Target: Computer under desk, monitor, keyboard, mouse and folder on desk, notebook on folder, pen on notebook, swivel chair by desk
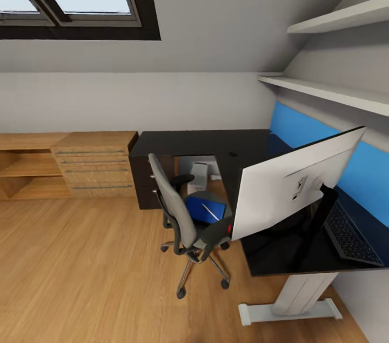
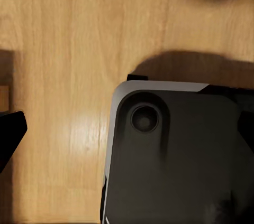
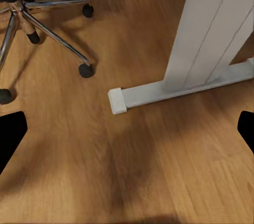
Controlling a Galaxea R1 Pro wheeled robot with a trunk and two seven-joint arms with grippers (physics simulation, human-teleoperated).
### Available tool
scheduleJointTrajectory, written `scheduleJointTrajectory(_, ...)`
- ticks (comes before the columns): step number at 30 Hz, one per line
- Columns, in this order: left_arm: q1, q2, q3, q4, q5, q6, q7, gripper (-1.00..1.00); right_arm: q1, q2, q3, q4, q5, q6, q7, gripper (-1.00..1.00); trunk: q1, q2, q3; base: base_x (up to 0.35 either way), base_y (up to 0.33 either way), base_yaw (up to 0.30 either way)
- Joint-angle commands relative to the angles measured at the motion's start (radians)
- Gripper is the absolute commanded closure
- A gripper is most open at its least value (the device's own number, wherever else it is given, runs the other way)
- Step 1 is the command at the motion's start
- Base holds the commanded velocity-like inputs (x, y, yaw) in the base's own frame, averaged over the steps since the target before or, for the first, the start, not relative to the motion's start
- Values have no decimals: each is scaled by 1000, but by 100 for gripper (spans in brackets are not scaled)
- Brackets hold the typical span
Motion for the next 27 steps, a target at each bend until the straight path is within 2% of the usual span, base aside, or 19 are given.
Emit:
scheduleJointTrajectory(1, 0, 0, 4, -1, 0, -2, 0, -100, 0, 0, 1, 0, -1, -3, 0, -100, 0, -1, -1, 0, 0, 268)
scheduleJointTrajectory(9, 0, 0, 4, -1, 0, -2, -1, -100, 0, -1, 1, 0, -1, -2, 0, -100, 0, -1, -5, 0, 0, 257)
scheduleJointTrajectory(16, 0, 0, 4, -1, 0, -2, 0, -100, 0, 0, 2, 11, 0, -4, 2, -100, 0, -1, -5, 0, 0, 60)
scheduleJointTrajectory(18, 0, -12, 2, -12, 11, -12, -7, -100, -1, 11, 9, 22, 7, 8, 2, -100, 0, -1, -5, 0, 0, 0)
scheduleJointTrajectory(22, 0, -34, 2, -23, 10, -12, -7, -100, -1, 34, 9, 32, 7, 10, 2, -100, 0, -1, -5, 0, 0, 0)
scheduleJointTrajectory(27, 0, -60, 2, -24, -6, -14, -7, -100, -1, 53, 8, 45, 6, 4, 3, -100, 4, -8, -8, 0, 0, 0)
